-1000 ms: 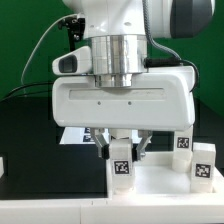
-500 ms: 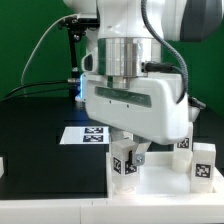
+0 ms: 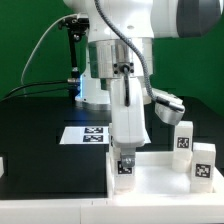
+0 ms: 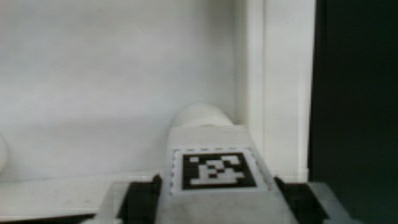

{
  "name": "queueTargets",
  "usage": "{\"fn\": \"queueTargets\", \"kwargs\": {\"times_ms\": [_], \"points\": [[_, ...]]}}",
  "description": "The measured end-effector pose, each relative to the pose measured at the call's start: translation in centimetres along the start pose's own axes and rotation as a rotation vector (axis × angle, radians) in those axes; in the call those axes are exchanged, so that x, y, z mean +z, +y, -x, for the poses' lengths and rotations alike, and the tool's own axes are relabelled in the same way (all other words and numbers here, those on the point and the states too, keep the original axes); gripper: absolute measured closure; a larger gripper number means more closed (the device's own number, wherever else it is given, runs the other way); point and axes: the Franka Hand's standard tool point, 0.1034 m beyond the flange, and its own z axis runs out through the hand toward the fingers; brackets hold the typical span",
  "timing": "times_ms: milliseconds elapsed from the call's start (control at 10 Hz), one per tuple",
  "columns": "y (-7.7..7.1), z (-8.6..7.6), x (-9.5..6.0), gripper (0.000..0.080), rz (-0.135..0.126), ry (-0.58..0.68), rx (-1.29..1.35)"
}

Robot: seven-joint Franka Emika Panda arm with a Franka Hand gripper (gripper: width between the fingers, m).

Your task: Assemble square table

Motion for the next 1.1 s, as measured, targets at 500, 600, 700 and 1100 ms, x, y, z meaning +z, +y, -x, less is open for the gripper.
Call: {"fn": "queueTargets", "kwargs": {"times_ms": [500,600,700,1100], "points": [[0.0,-0.8,-1.5,0.0158,-0.021,-0.021,-0.702],[0.0,-0.8,-1.5,0.0151,-0.021,-0.021,-0.754],[-0.1,-0.8,-1.5,0.0151,-0.023,-0.001,-0.900],[0.0,-0.1,-1.3,0.0151,-0.028,0.021,-1.225]]}}
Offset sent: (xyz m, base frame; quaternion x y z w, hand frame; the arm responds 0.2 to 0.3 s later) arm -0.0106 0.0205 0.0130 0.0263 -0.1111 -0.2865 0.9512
